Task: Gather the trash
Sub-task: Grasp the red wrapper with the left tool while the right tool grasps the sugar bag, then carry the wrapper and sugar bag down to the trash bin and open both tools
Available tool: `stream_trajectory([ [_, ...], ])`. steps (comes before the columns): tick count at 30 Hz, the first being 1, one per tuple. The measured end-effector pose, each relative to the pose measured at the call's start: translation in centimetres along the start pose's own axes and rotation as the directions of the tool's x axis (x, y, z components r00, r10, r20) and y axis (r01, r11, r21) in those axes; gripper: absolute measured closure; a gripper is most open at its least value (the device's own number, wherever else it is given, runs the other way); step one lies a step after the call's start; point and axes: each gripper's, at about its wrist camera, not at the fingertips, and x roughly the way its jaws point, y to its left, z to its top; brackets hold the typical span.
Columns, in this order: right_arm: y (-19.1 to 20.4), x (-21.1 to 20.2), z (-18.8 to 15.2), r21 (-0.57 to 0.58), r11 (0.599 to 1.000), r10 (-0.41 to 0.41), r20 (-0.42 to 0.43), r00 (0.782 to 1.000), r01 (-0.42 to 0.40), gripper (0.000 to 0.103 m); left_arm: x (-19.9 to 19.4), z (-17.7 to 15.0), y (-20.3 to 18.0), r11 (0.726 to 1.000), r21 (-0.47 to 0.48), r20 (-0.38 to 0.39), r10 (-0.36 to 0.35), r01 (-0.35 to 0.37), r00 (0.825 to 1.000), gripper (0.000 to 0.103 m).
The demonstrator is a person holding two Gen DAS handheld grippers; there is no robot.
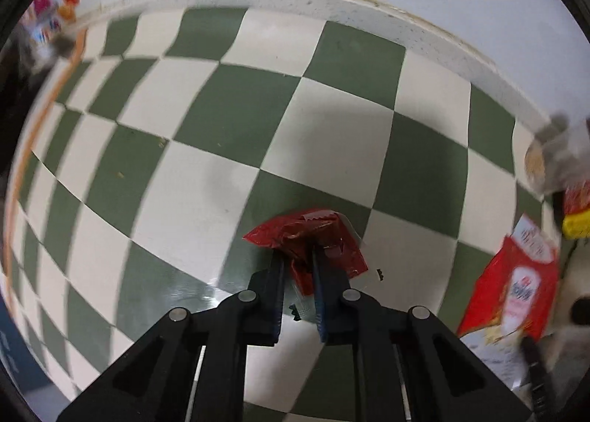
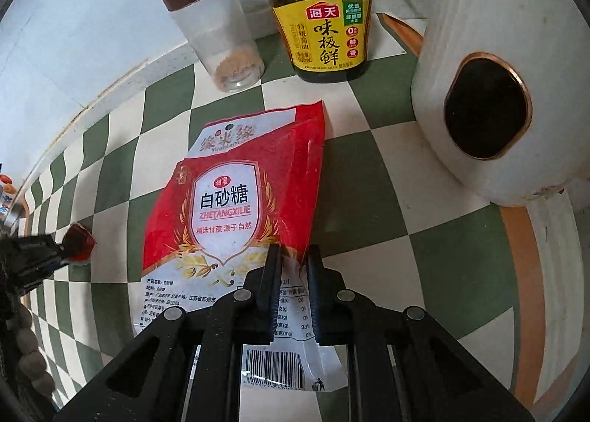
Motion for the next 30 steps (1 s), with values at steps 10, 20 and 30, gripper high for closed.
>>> stream_trajectory([
  [10, -0.9, -1.8, -2.6, 0.027, 0.995, 0.099, -0.087, 0.991, -0.097, 0.081, -1.9, -6.1, -0.4, 0.990, 0.114, 0.019, 0.076, -0.077, 0.997, 0.093],
  [20, 1.0, -0.9, -2.8, -0.043, 0.994, 0.093, -0.086, 0.992, -0.097, 0.071, -0.9, -6.2, 0.0, 0.990, 0.113, 0.029, 0.082, -0.085, 0.996, 0.094],
  [30, 1.6, -5.1, -3.6, -0.065, 0.993, 0.103, 0.037, 0.994, -0.101, 0.092, -6.5, -7.9, 1.2, 0.986, 0.124, 0.139, 0.091, -0.108, 0.986, 0.095],
])
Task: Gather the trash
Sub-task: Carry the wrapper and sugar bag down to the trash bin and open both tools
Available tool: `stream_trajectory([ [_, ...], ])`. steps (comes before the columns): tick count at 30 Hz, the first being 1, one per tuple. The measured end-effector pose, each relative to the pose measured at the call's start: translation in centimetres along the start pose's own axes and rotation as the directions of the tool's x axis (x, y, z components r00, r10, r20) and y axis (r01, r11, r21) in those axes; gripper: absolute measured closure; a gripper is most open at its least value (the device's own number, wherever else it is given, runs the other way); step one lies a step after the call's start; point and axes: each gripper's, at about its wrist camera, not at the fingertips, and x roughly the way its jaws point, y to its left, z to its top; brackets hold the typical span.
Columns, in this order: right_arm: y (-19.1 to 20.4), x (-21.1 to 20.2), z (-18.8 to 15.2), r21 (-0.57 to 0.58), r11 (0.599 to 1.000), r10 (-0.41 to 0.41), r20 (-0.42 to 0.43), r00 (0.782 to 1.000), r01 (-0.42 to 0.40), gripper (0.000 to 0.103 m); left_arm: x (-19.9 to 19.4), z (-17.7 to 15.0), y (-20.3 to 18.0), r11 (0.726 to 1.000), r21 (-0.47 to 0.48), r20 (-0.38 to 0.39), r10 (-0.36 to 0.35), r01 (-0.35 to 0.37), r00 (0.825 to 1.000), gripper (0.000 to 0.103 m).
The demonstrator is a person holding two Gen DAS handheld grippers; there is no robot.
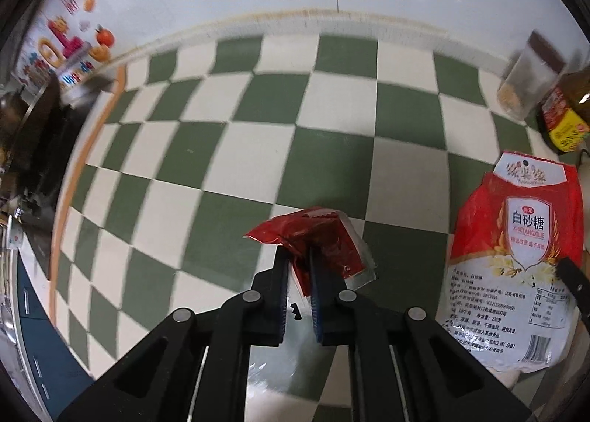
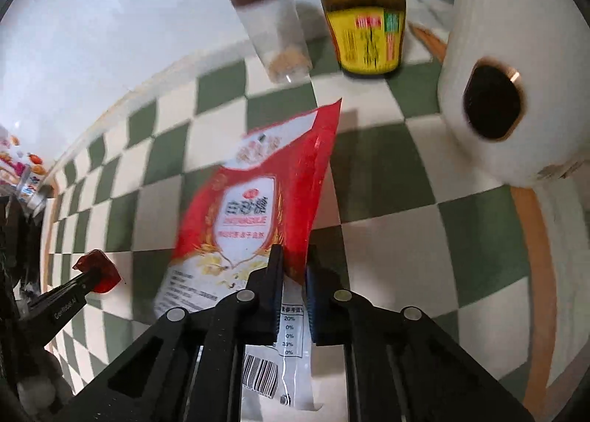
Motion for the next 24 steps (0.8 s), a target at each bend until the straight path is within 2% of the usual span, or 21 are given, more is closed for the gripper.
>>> stream_trajectory([
  [7, 1.4, -7.3, -2.0, -0.041, 0.998, 0.047, 0.105, 0.993, -0.043, 0.096, -7.5, -3.1, 2.7, 1.000, 0.023, 0.129, 0.002, -0.005, 0.992, 0.095],
  [12, 3.0, -12.9, -5.5, -0.069, 0.996, 0.062, 0.166, 0.984, -0.051, 0.098, -12.1, -7.0, 5.3, 0.999, 0.039, 0.186, -0.038, 0.031, 0.982, 0.095],
  [20, 6.9, -21.4, -15.2, -0.098, 0.995, 0.040, 0.253, 0.967, -0.016, 0.099, -18.1, -16.8, 11.3, 0.990, 0.102, 0.259, -0.122, 0.098, 0.958, 0.096],
  [24, 9.0, -26.1, -22.3, -0.084, 0.996, 0.018, 0.296, 0.955, 0.007, 0.099, -19.5, -22.2, 14.1, 0.981, 0.152, 0.259, -0.154, 0.117, 0.953, 0.096],
])
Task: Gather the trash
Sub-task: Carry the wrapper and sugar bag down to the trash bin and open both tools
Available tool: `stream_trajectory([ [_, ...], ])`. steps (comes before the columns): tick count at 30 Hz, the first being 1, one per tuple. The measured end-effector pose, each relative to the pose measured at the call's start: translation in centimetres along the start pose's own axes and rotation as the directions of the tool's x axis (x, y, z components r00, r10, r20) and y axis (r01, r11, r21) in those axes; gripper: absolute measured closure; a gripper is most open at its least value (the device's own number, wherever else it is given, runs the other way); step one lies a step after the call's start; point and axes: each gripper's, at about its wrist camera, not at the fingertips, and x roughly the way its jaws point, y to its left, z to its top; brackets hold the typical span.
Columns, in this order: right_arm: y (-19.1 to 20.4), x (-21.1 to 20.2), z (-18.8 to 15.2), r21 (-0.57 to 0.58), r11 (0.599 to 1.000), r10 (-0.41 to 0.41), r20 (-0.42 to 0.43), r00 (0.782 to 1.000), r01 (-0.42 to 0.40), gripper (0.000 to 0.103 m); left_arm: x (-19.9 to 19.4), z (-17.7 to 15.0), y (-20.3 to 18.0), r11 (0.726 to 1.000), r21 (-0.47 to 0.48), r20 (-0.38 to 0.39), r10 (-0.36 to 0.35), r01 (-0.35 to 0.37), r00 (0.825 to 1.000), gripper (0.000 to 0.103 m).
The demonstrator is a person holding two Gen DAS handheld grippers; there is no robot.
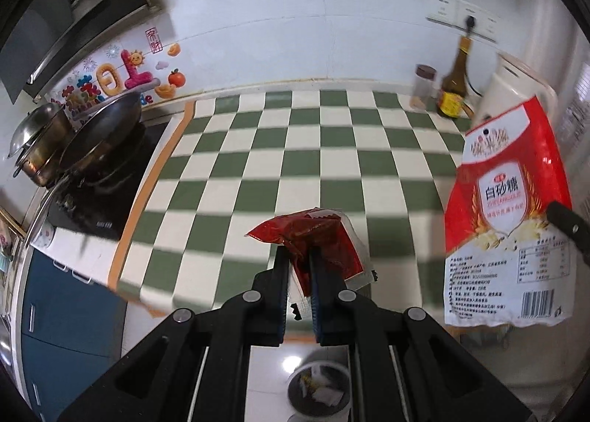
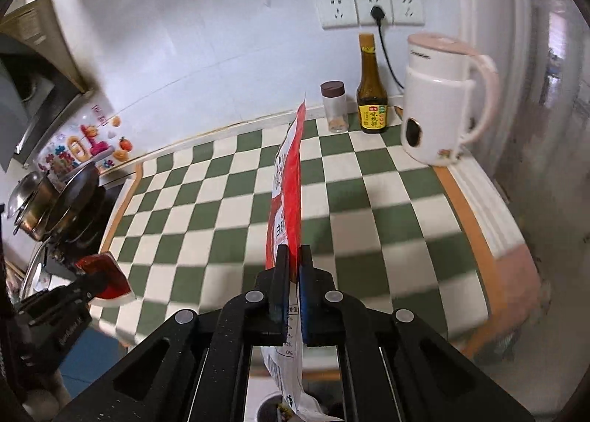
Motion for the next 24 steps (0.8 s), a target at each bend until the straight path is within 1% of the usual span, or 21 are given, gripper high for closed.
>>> stream_trajectory([
  [3, 1.4, -4.2, -4.5, 0.019, 1.000, -0.014, 0.002, 1.000, 0.014, 0.099, -1.6, -4.2, 1.5, 0.999, 0.019, -0.028, -0.030, 0.031, 0.999, 0.096],
  [5, 1.9, -6.3, -7.7, 0.047, 0.999, -0.005, -0.022, 1.000, 0.006, 0.099, -2.2, -7.1, 2.3, 0.998, 0.041, -0.060, -0.038, 0.040, 0.997, 0.095],
  [7, 2.5, -7.8, -11.2, 0.052, 0.999, -0.013, -0.055, 0.998, 0.016, 0.099, -2.3, -9.7, 2.7, 0.997, 0.055, -0.097, -0.042, 0.047, 0.994, 0.095],
  [8, 2.6, -8.2, -12.6, 0.051, 0.999, -0.014, -0.073, 0.997, 0.018, 0.099, -2.0, -10.9, 2.8, 0.997, 0.064, -0.121, -0.042, 0.050, 0.992, 0.095],
  [11, 2.8, -8.3, -17.7, 0.041, 0.999, -0.024, -0.160, 0.987, 0.031, 0.099, -0.2, -14.7, 2.9, 0.995, 0.080, -0.205, -0.040, 0.058, 0.978, 0.095],
  [14, 2.6, -6.8, -22.2, 0.029, 0.999, -0.034, -0.250, 0.968, 0.043, 0.099, 2.8, -18.0, 2.7, 0.995, 0.080, -0.284, -0.035, 0.060, 0.958, 0.095],
  [17, 1.9, -3.0, -26.7, 0.018, 0.999, -0.037, -0.360, 0.932, 0.047, 0.099, 7.5, -21.8, 2.7, 0.997, 0.058, -0.379, -0.028, 0.055, 0.925, 0.095],
  [20, 0.8, 2.1, -32.4, 0.006, 0.999, -0.039, -0.471, 0.881, 0.048, 0.099, 14.0, -26.2, 2.5, 0.998, 0.042, -0.473, -0.017, 0.041, 0.881, 0.095],
  [22, -0.3, 6.8, -37.0, 0.015, 0.999, -0.033, -0.549, 0.835, 0.049, 0.099, 19.5, -29.8, 2.0, 0.998, 0.036, -0.542, -0.023, 0.050, 0.840, 0.095],
  [23, -0.9, 8.8, -38.8, 0.024, 0.998, -0.027, -0.574, 0.818, 0.050, 0.099, 21.6, -31.4, 1.9, 0.998, 0.030, -0.565, -0.025, 0.051, 0.825, 0.095],
  [24, -1.6, 11.5, -41.3, 0.045, 0.998, -0.015, -0.605, 0.796, 0.053, 0.099, 24.5, -33.4, 1.5, 0.998, 0.025, -0.594, -0.037, 0.065, 0.804, 0.095],
])
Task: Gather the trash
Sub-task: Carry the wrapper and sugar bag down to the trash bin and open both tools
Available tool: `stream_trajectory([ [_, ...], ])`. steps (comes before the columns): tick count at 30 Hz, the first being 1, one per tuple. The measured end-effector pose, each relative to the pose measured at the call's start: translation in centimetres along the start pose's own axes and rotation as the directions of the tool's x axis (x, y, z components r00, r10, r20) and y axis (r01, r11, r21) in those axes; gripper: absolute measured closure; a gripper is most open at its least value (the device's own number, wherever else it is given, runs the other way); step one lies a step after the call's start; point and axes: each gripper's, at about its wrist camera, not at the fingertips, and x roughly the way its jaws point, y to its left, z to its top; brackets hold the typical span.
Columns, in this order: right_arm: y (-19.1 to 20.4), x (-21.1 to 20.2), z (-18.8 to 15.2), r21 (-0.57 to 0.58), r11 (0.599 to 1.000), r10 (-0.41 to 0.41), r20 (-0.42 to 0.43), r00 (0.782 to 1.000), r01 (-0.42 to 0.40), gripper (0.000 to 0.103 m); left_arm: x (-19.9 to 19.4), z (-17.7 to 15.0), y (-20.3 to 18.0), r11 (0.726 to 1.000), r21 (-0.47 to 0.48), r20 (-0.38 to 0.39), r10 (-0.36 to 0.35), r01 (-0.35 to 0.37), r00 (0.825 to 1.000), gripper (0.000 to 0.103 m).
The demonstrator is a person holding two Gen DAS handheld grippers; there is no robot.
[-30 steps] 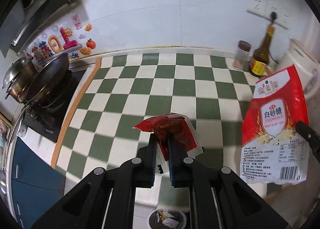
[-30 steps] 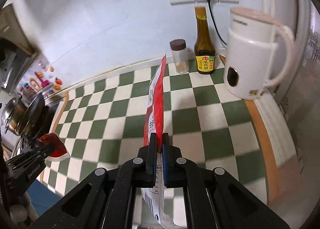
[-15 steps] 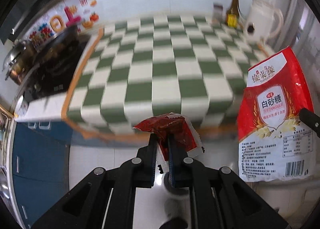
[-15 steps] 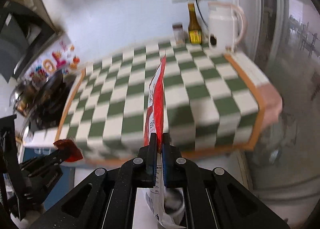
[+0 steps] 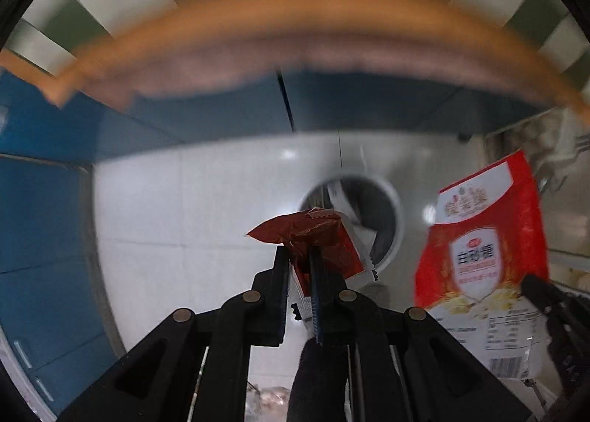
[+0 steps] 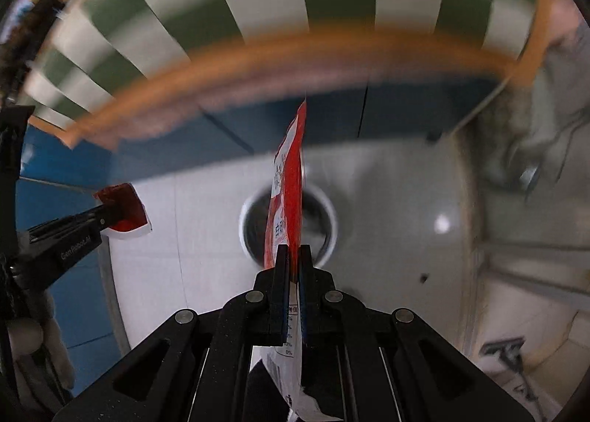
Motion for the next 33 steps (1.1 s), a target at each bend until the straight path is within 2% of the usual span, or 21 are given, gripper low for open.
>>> stream_trajectory([
  [3, -1.8, 9.7, -0.2, 0.041, 0.999, 0.003, -0.074, 0.997, 0.000, 0.099, 10.2, 0.7, -0.6, 0.999, -0.007, -0.121, -0.046, 0.046, 0.992, 0.095],
  [5, -2.9, 16.6, -0.1, 0.065, 0.998, -0.002, -0.123, 0.992, 0.010, 0.099, 17.3, 0.9, -1.0, 0.996, -0.024, -0.210, -0.091, 0.088, 0.973, 0.095],
  [7, -3.5, 23.1, 0.0, 0.069, 0.997, -0.016, -0.164, 0.986, 0.028, 0.099, 22.3, 1.0, -1.2, 0.994, -0.025, -0.264, -0.112, 0.110, 0.958, 0.094],
  [9, -3.7, 27.6, 0.3, 0.059, 0.997, -0.028, -0.195, 0.980, 0.041, 0.099, 27.2, 0.9, -1.5, 0.993, -0.017, -0.316, -0.116, 0.116, 0.942, 0.093],
  [11, -3.7, 32.0, 0.5, 0.041, 0.998, -0.046, -0.227, 0.973, 0.056, 0.099, 30.7, 1.1, -1.5, 0.993, -0.014, -0.351, -0.115, 0.117, 0.929, 0.092],
  [14, -3.5, 36.6, 1.4, 0.029, 0.997, -0.060, -0.248, 0.967, 0.069, 0.099, 33.3, 0.7, -0.9, 0.989, -0.040, -0.363, -0.148, 0.144, 0.920, 0.090],
  [15, -3.3, 37.8, 1.6, 0.030, 0.997, -0.062, -0.256, 0.965, 0.072, 0.099, 33.7, 0.8, -0.8, 0.988, -0.048, -0.361, -0.151, 0.143, 0.920, 0.090],
  [17, -3.2, 39.7, 2.3, 0.040, 0.997, -0.059, -0.270, 0.961, 0.073, 0.098, 33.8, 0.9, -0.5, 0.987, -0.065, -0.348, -0.161, 0.148, 0.924, 0.081],
  [18, -3.4, 40.3, 2.7, 0.040, 0.996, -0.062, -0.278, 0.958, 0.076, 0.098, 33.4, 1.0, -0.2, 0.986, -0.073, -0.335, -0.166, 0.150, 0.927, 0.065],
  [19, -3.6, 40.6, 2.9, 0.046, 0.996, -0.059, -0.280, 0.958, 0.075, 0.097, 32.8, 1.0, 0.0, 0.986, -0.080, -0.318, -0.165, 0.147, 0.934, 0.045],
  [21, -3.8, 40.4, 3.3, 0.051, 0.996, -0.056, -0.295, 0.954, 0.075, 0.091, 31.3, 1.4, 0.6, 0.977, -0.113, -0.291, -0.208, 0.183, 0.934, 0.028],
  [22, -4.1, 39.8, 3.5, 0.056, 0.996, -0.054, -0.297, 0.953, 0.074, 0.090, 30.4, 1.3, 0.6, 0.980, -0.113, -0.280, -0.191, 0.165, 0.941, 0.018],
  [23, -4.3, 39.3, 3.7, 0.056, 0.996, -0.051, -0.294, 0.954, 0.070, 0.082, 29.5, 1.3, 0.7, 0.983, -0.106, -0.266, -0.171, 0.148, 0.949, 0.015],
  [24, -4.3, 38.5, 3.8, 0.055, 0.996, -0.046, -0.292, 0.955, 0.065, 0.063, 28.5, 1.3, 0.7, 0.984, -0.106, -0.254, -0.166, 0.144, 0.953, 0.011],
  [26, -4.3, 36.5, 3.9, 0.040, 0.997, -0.051, -0.269, 0.962, 0.064, 0.039, 26.1, 0.9, 0.7, 0.984, -0.110, -0.230, -0.165, 0.143, 0.959, 0.009],
  [29, -4.4, 32.9, 3.8, -0.002, 0.995, -0.095, -0.222, 0.970, 0.096, 0.030, 22.2, 0.7, 1.1, 0.987, -0.108, -0.181, -0.133, 0.115, 0.974, 0.009],
  [33, -4.5, 27.0, 3.1, -0.039, 0.990, -0.141, -0.159, 0.977, 0.136, 0.004, 16.5, -1.0, 1.2, 0.989, -0.124, -0.124, -0.096, 0.080, 0.988, 0.009],
])
